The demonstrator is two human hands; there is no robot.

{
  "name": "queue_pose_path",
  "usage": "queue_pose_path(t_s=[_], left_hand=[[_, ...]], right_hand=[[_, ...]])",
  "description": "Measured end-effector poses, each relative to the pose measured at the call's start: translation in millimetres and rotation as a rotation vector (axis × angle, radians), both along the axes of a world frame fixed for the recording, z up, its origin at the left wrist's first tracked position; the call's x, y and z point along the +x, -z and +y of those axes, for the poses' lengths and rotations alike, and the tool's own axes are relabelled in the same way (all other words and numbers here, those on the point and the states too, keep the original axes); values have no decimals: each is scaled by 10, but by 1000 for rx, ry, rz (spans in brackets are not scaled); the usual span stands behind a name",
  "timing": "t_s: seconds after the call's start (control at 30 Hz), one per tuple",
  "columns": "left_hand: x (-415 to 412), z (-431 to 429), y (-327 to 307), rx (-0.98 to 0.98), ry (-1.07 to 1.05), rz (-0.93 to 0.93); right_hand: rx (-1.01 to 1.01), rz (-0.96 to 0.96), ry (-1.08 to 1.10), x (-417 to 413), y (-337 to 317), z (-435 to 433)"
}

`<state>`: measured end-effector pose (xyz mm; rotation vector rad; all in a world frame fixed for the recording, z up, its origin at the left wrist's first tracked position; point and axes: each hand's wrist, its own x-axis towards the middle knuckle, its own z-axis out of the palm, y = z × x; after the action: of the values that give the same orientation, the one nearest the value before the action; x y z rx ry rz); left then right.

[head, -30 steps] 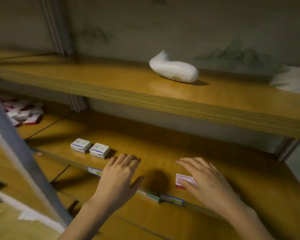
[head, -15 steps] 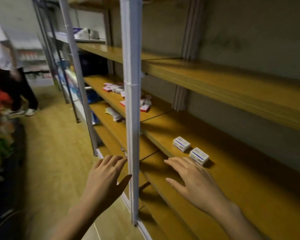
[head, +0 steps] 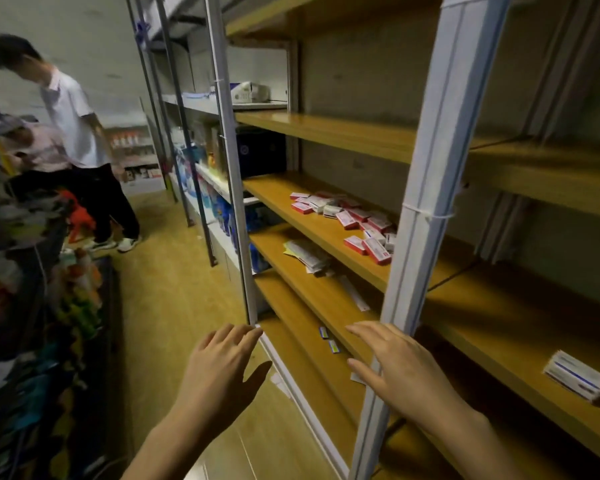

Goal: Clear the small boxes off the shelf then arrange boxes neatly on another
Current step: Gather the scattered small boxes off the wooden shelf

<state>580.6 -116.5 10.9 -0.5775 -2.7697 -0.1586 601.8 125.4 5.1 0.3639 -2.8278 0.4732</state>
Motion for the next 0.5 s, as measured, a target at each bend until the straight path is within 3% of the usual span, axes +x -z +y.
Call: queue_pose_path(t_s=[0.2, 0.5], left_hand=[[-750, -435, -37, 8, 3, -3], [-2168, -413, 74, 39, 138, 23]], right_hand=[[-11, -17, 24, -733, -85, -402], [-17, -27, 120, -1926, -64, -472]])
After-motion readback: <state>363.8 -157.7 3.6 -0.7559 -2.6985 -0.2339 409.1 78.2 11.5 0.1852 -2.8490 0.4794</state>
